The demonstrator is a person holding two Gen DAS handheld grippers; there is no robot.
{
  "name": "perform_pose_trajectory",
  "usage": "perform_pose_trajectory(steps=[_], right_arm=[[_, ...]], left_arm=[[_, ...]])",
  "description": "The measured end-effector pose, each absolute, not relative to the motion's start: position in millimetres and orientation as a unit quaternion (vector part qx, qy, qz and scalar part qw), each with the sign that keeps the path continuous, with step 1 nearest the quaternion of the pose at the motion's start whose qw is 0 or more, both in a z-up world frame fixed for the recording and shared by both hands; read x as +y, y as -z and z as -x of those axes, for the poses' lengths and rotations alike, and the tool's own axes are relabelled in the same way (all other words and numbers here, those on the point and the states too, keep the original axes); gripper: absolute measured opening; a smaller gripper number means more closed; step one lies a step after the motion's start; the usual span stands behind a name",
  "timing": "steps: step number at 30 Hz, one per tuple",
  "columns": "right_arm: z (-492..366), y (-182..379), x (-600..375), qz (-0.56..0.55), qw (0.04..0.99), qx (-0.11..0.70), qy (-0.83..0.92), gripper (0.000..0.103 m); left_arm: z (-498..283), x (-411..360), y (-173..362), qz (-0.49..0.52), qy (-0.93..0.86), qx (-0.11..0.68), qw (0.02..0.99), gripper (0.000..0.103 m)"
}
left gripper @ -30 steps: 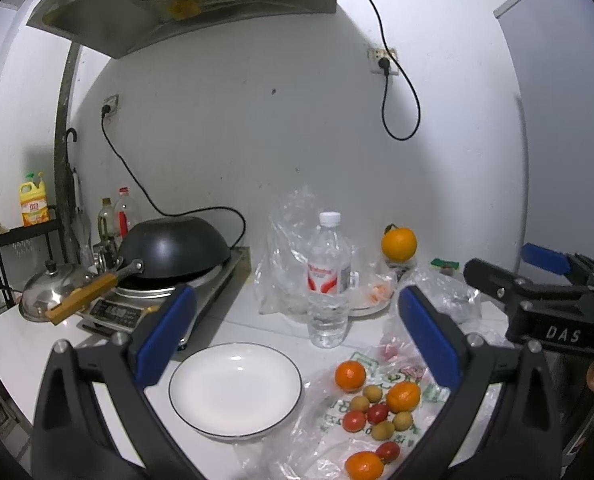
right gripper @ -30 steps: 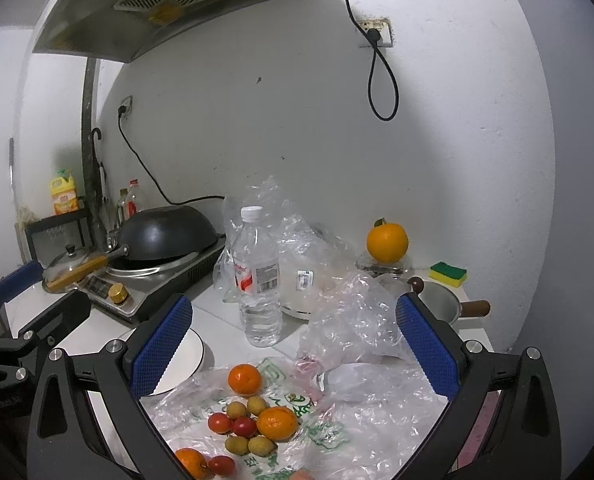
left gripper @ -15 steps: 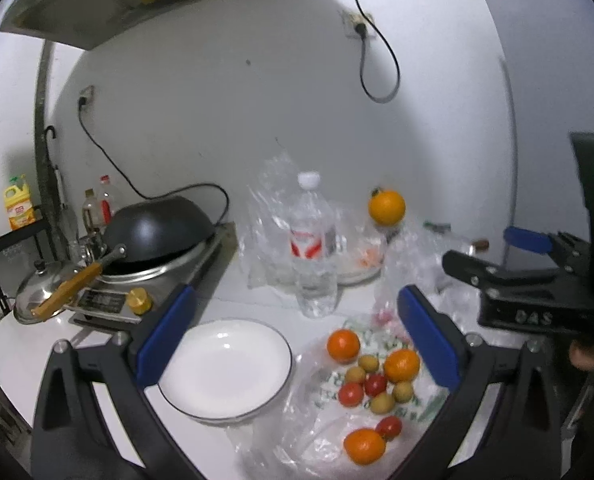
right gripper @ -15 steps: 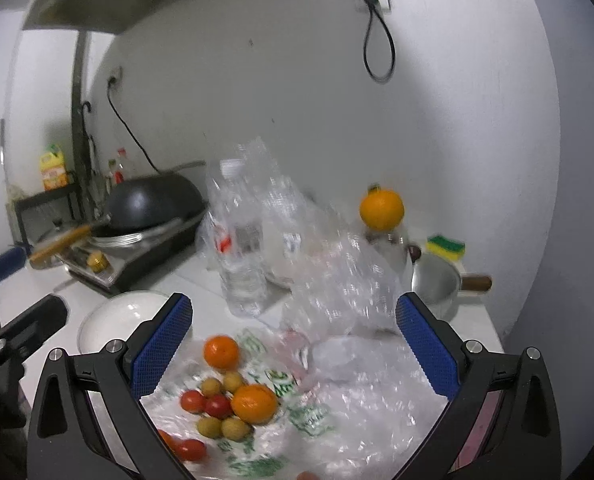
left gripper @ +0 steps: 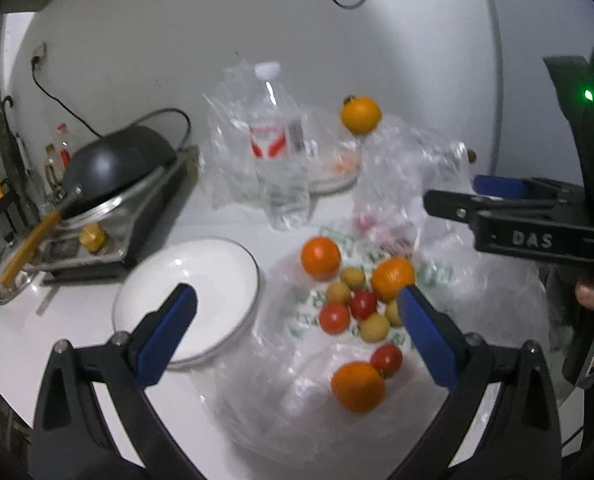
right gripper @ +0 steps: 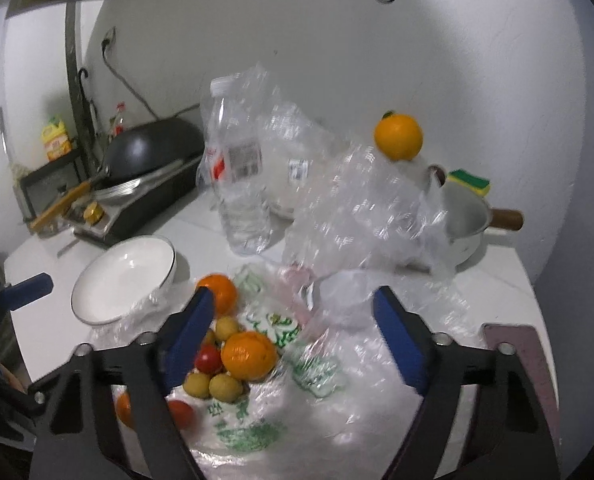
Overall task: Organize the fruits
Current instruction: 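Lower both tools toward the mandarin oranges on the plastic bag, then grasp a mandarin orange with the left tool while the right tool grasps another mandarin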
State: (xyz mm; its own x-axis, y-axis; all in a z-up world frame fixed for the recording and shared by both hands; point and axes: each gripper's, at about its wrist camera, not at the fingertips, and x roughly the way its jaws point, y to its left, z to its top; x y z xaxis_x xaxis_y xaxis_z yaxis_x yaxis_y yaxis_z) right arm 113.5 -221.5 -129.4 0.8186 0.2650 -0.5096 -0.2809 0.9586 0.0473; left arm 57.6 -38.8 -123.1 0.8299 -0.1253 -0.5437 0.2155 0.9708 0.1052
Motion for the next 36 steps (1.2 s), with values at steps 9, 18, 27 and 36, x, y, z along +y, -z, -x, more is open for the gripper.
perform_pose_trajectory(steps=[9, 18, 27, 36], right_arm=[[-112.5, 142.0, -211.9, 0.028, 0.944, 0.285, -0.165, 0.053], [-116.9, 154.7, -202.8, 0.025, 0.933, 0.307, -0.187, 0.05], [-132.7, 167.7, -196.4, 0.008, 0.918, 0.341, -0.204, 0.05], [-140.7, 181.3, -194.2, 0.021, 0.911, 0.362, -0.198, 0.05]], left_arm=[[-53.3, -50.9, 146.7, -0.093, 0.15, 0.32, 0.931, 0.07], [-62.4, -57.6, 175.7, -0.106, 0.166, 0.377, 0.905, 0.054], [-60.9, -62.5, 182.6, -0.125, 0.176, 0.387, 0.897, 0.05], [-64.1, -56.8, 187.0, -0.118, 0.188, 0.404, 0.888, 0.04]])
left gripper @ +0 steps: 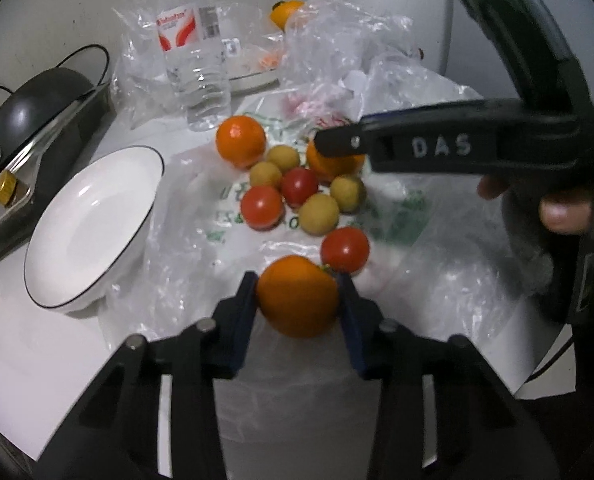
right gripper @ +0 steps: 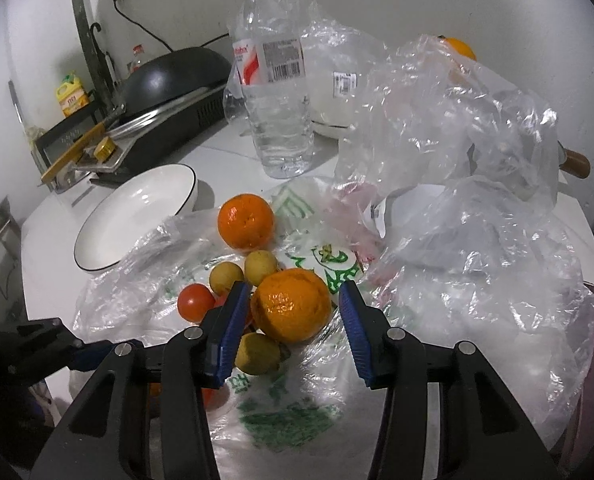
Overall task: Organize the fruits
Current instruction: 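Grasp a mandarin orange with the left tool while the right tool grasps another mandarin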
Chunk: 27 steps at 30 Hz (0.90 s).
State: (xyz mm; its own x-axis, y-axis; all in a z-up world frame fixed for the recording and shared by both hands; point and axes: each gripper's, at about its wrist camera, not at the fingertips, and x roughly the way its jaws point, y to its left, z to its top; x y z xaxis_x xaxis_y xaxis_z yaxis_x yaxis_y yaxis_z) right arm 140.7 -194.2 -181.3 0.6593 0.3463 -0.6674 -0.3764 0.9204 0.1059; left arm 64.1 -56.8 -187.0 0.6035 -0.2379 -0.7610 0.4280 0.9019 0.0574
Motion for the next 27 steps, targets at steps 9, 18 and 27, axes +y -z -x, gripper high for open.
perform_pose_trajectory(steps=[9, 18, 27], right_arm=[[-143.0, 186.7, -190.5, 0.026, 0.909, 0.365, -0.201, 0.046], [-137.2, 172.7, -188.5, 0.027, 0.916, 0.351, -0.195, 0.044], [-133.4, 157.5, -174.3, 0.042, 0.922, 0.338, -0.186, 0.043]], left_arm=[[-61.1, -51.0, 176.3, -0.106, 0.197, 0.383, 0.896, 0.04], [-64.9, -41.0, 155.9, -0.098, 0.203, 0.358, 0.906, 0.04], [-75.2, -14.4, 143.6, -0.087, 0.195, 0.338, 0.917, 0.04]])
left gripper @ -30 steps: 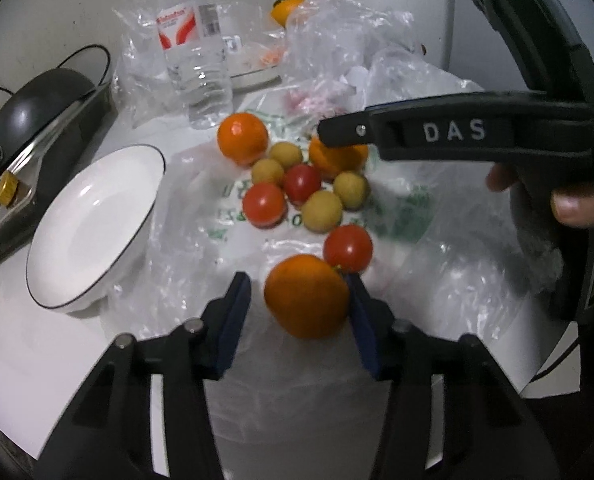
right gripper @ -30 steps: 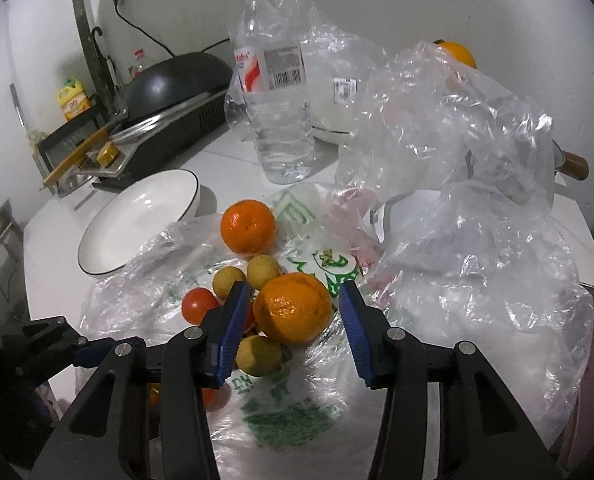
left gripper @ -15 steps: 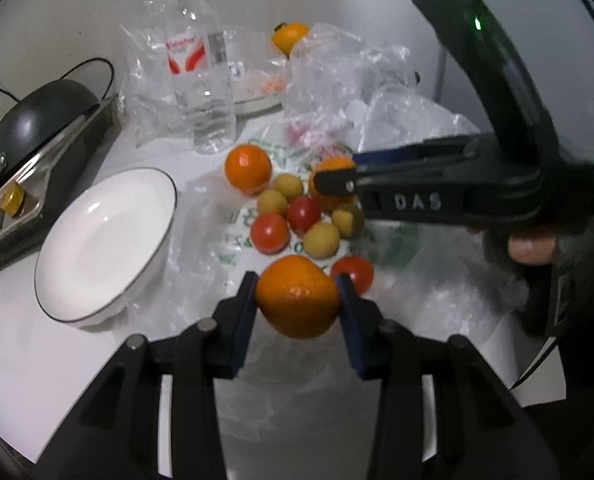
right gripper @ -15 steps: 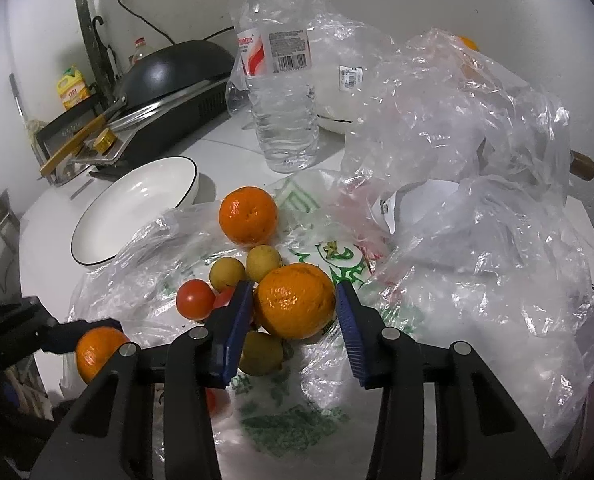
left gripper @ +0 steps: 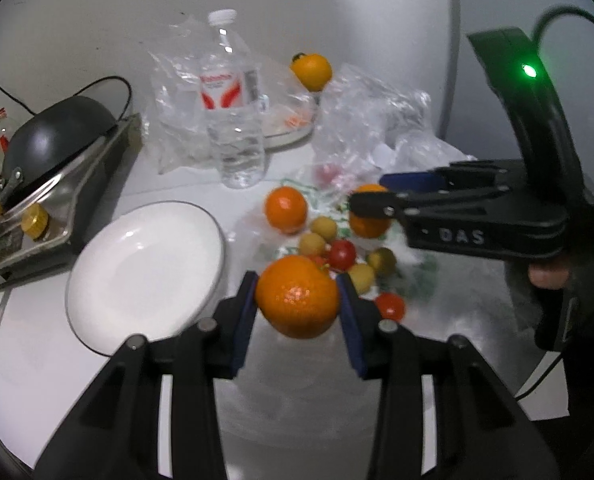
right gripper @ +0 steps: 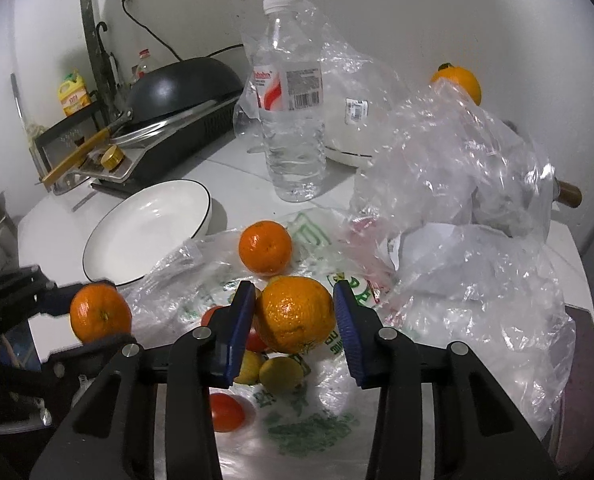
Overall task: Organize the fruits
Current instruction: 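Grasp a mandarin orange with the left tool while the right tool grasps another mandarin, then carry both mandarins over the white plate and open both tools to release them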
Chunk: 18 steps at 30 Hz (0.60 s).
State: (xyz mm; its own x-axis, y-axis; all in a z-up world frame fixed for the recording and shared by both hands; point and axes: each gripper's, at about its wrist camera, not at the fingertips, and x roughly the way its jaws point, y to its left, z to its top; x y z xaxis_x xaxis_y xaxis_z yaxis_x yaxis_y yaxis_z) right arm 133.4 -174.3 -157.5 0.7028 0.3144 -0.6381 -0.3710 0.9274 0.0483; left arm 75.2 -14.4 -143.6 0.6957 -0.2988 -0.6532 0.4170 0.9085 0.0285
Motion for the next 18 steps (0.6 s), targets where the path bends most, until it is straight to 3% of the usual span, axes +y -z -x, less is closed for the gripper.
perform_pose_trajectory(steps=[18], right_arm=[[-131.8, 120.5, -93.1, 0.079, 0.93, 0.299, -0.201, 0.043]], left_arm=[[-102.7, 89.0, 137.3, -0.056, 0.139, 0.309, 0.939, 0.04]])
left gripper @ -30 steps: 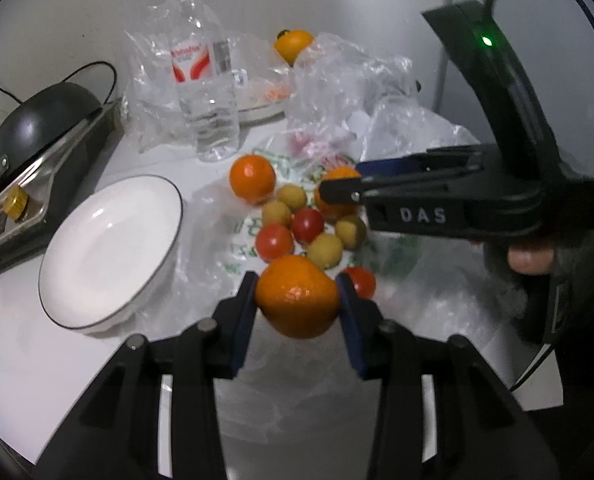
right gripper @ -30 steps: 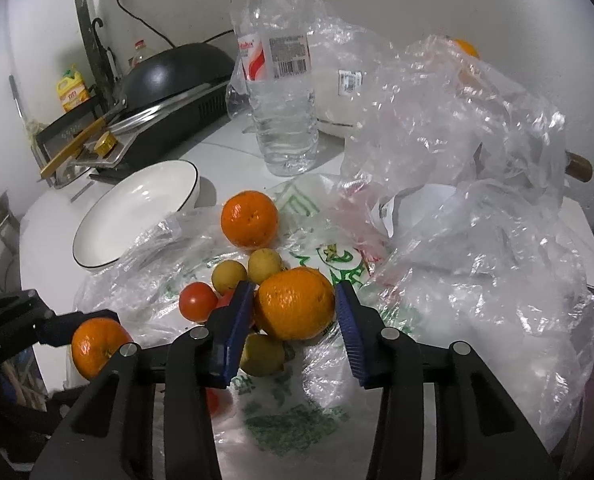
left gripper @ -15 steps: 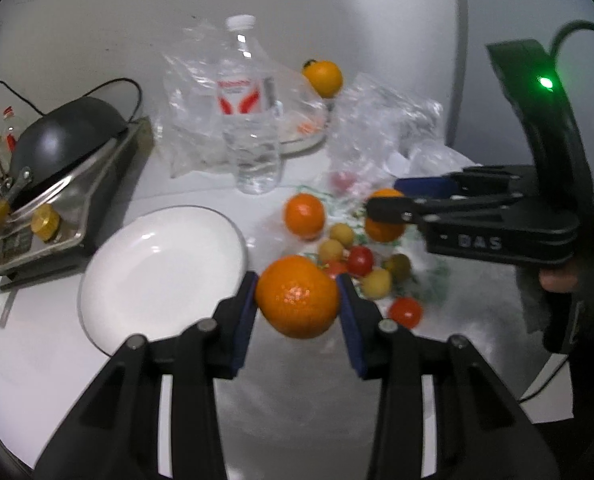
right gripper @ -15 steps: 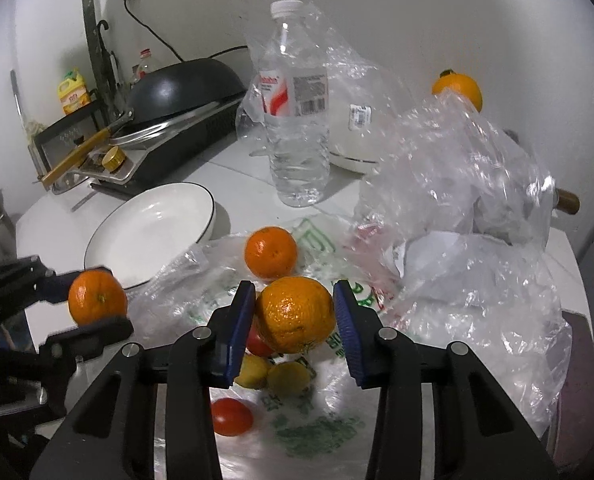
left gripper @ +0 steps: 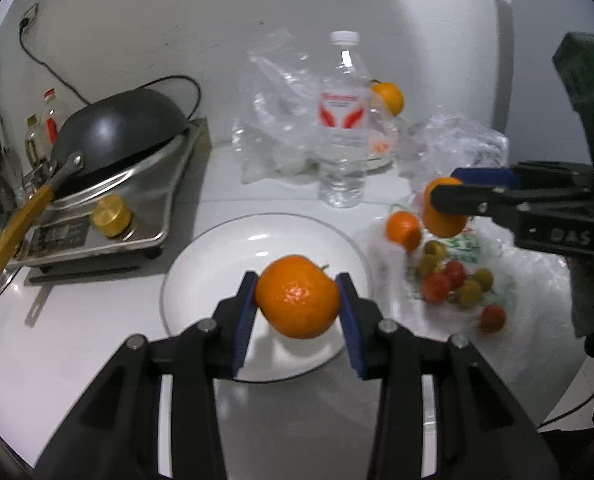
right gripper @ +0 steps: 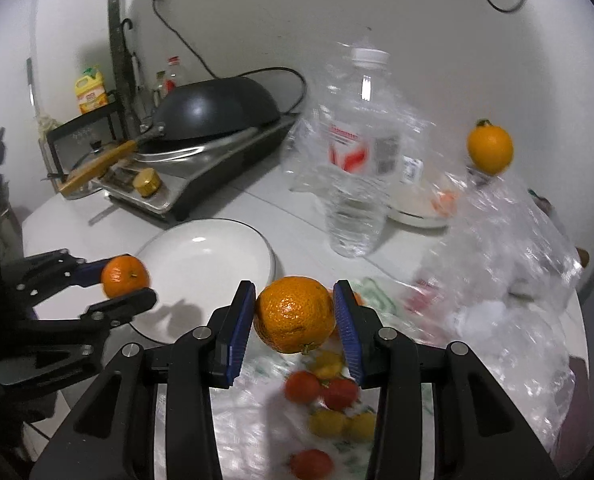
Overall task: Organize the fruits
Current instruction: 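Carry both mandarins over the white plate and open both tools to release them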
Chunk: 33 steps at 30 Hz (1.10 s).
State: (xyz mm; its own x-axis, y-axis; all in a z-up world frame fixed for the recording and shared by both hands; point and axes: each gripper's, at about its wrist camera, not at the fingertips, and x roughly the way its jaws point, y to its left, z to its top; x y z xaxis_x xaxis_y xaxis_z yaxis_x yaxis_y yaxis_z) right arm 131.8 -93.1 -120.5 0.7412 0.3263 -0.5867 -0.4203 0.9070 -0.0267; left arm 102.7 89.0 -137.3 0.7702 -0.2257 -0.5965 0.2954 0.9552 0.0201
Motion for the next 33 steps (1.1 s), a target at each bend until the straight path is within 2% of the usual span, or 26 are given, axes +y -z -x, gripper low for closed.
perform_pose_trajectory(steps=[15, 33], right_arm=[[-150.2, 140.6, -13.1, 0.102, 0.908, 0.325, -0.243, 0.043], [-165.3, 171.1, 9.4, 0.099, 0.887, 0.371, -0.257, 0.043]], left_arm=[[-128.6, 129.8, 171.5, -0.008, 0.126, 0.353, 0.927, 0.04], [-135.2, 132.6, 180.7, 0.001, 0.123, 0.363, 0.923, 0.04]])
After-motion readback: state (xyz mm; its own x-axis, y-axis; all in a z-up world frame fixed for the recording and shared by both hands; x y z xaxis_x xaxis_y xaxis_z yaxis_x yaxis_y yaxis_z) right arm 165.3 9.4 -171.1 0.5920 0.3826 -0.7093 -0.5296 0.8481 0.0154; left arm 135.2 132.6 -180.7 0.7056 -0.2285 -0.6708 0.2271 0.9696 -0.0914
